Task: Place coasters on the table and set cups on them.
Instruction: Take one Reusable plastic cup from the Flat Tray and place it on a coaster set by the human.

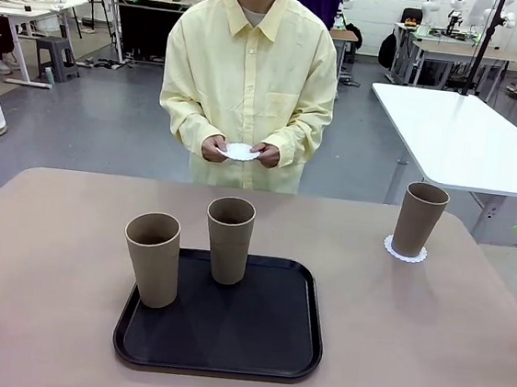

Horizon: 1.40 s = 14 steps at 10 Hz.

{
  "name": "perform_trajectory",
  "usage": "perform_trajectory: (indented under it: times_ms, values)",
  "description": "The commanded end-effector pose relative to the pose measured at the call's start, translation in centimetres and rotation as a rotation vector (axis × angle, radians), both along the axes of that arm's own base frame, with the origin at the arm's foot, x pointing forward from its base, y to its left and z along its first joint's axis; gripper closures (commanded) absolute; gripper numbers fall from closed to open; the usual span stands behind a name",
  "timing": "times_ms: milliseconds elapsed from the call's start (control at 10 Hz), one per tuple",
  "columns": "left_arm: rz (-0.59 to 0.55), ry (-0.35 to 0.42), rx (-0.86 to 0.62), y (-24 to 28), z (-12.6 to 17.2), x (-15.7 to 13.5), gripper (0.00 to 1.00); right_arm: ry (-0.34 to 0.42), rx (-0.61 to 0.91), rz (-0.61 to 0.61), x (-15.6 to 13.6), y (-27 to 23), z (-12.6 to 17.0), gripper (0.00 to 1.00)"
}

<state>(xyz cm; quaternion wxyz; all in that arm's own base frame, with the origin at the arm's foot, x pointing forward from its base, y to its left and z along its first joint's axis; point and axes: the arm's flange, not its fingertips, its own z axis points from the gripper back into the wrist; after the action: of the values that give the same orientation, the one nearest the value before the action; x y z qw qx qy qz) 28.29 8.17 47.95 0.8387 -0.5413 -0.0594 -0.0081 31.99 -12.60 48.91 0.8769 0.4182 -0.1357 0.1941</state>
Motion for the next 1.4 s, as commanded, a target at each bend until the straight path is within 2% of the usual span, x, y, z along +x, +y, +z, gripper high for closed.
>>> perform_trajectory:
  times_ms: [0, 200, 500, 800, 900, 1000, 1300]
  values:
    - [-0.003, -0.009, -0.008, 0.1, 0.1, -0.1, 0.0, 0.075, 0.21, -0.039, -0.2, -5.2, 0.8, 0.0]
    - [-0.003, -0.009, -0.008, 0.1, 0.1, -0.1, 0.0, 0.064, 0.329, -0.115, -1.6, -10.3, -0.1, 0.0]
    - [-0.003, -0.009, -0.008, 0.1, 0.1, -0.1, 0.0, 0.106, 0.365, -0.265, -2.2, -15.3, -2.8, 0.0]
    - [-0.003, -0.009, -0.008, 0.1, 0.1, -0.1, 0.0, 0.127, 0.431, -0.239, -1.8, -17.1, -4.9, 0.0]
    - [-0.003, -0.009, -0.008, 0.1, 0.1, -0.1, 0.0, 0.106, 0.449, -0.205, -1.6, -17.2, -5.3, 0.0]
    - [-0.003, -0.009, -0.008, 0.1, 0.1, -0.1, 0.0, 0.146, 0.397, -0.266, -2.4, -16.5, -5.2, 0.0]
    - [-0.003, -0.009, -0.008, 0.1, 0.1, -0.1, 0.0, 0.146, 0.397, -0.266, -2.4, -16.5, -5.2, 0.0]
